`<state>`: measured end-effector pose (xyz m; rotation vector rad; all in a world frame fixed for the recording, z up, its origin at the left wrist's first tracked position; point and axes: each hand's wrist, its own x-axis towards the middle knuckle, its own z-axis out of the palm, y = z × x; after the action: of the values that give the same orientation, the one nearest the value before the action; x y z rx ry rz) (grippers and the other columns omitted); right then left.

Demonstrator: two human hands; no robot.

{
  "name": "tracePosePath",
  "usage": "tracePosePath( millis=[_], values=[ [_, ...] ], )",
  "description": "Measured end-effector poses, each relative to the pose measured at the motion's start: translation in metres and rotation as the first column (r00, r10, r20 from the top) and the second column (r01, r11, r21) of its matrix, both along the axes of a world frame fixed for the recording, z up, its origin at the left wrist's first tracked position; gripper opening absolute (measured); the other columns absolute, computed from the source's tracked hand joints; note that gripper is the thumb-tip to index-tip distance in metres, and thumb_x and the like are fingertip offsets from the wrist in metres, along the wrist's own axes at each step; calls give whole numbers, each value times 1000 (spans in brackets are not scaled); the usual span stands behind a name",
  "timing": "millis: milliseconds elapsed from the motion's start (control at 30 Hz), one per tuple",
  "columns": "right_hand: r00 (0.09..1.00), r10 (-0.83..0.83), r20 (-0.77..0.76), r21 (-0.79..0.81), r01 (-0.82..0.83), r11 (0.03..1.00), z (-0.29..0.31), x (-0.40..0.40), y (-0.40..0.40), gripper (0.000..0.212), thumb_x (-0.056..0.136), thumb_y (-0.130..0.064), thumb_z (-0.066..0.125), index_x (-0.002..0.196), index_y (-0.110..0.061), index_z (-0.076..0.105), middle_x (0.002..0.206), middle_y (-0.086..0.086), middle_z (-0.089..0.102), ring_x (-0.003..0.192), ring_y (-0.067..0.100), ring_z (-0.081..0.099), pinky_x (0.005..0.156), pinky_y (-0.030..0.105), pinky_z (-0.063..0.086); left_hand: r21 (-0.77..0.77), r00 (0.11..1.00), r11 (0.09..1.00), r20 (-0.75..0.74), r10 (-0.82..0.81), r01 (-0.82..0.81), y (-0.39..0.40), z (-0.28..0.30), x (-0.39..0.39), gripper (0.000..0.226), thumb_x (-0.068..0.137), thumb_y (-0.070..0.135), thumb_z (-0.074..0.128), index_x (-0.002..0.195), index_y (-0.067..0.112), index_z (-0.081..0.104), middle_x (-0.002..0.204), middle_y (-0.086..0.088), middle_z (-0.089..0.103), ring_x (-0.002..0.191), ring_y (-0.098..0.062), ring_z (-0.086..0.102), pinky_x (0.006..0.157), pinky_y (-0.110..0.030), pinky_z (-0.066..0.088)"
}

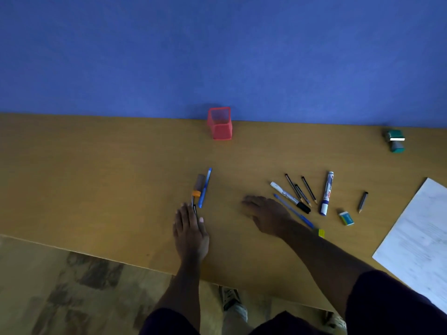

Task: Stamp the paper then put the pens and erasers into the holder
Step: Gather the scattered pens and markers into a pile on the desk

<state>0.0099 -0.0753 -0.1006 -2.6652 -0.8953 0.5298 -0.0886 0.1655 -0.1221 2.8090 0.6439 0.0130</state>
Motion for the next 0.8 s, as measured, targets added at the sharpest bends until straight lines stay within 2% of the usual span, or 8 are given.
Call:
tracePosePath(
  millis=[67, 133, 200, 267, 367, 500, 667, 800],
  values=[
    [992, -69, 104, -4, 70, 998, 3, -2, -9, 52, 90, -17, 53, 141, -25, 47, 146, -1, 45, 123, 24, 51, 99, 37, 47, 20, 999, 999, -17, -37, 38, 9, -1, 5, 59, 106, 38, 29, 159, 15, 27, 164, -9, 32, 152, -30, 28, 118, -48, 32],
    [952, -183, 246, 33, 180, 983, 7, -3, -20, 38, 84, -14, 57, 123, -17, 59, 122, 6, 57, 104, 29, 60, 80, 38, 54, 48, 994, 994, -36, -99, 100, 20, 0, 10, 60, 105, 41, 25, 160, 16, 26, 165, -7, 31, 153, -29, 26, 117, -48, 33],
    [891, -290, 350, 73, 283, 956, 8, -5, -36, 30, 80, -16, 60, 110, -12, 60, 106, 9, 56, 89, 31, 61, 65, 37, 53, 60, 989, 988, -27, -142, 144, 28, 2, 13, 66, 101, 46, 17, 159, 15, 27, 164, -8, 32, 152, -31, 28, 115, -49, 36],
    [847, -388, 363, 65, 393, 917, 8, -8, -54, 37, 79, -22, 62, 114, -11, 56, 106, 9, 54, 87, 30, 59, 63, 38, 54, 73, 989, 987, 15, -146, 145, 28, 3, 14, 67, 101, 47, 21, 158, 14, 30, 163, -11, 33, 151, -32, 31, 113, -51, 38],
    [819, -478, 317, -26, 511, 859, 6, -12, -71, 50, 77, -29, 64, 123, -11, 55, 110, 9, 55, 91, 29, 61, 66, 37, 53, 71, 985, 987, 88, -148, 142, 11, 6, 19, 66, 101, 46, 32, 158, 12, 30, 163, -12, 32, 150, -32, 32, 114, -51, 36],
    [851, -453, 266, -150, 501, 852, 5, -12, -66, 34, 94, -31, 48, 123, -14, 57, 114, 8, 55, 96, 27, 61, 72, 38, 55, 16, 950, 957, 114, -289, 290, -36, 13, 28, 66, 100, 44, 43, 157, 13, 30, 165, -7, 28, 150, -27, 31, 115, -47, 35],
    [854, -513, 87, -112, 520, 847, 11, -7, -40, 36, 98, -31, 46, 130, -15, 50, 121, 11, 50, 101, 32, 63, 76, 40, 53, -158, 899, 887, 133, -417, 435, -111, 16, 22, 66, 103, 46, 41, 160, 20, 20, 168, 2, 21, 152, -17, 25, 119, -33, 28],
    [840, -529, -116, -25, 530, 847, 15, -1, -18, 32, 99, -30, 47, 126, -16, 55, 120, 13, 52, 103, 36, 63, 84, 41, 52, -208, 862, 837, 132, -489, 507, -138, 12, 15, 63, 105, 40, 37, 161, 18, 19, 168, 0, 20, 155, -16, 20, 121, -37, 31]
  ],
)
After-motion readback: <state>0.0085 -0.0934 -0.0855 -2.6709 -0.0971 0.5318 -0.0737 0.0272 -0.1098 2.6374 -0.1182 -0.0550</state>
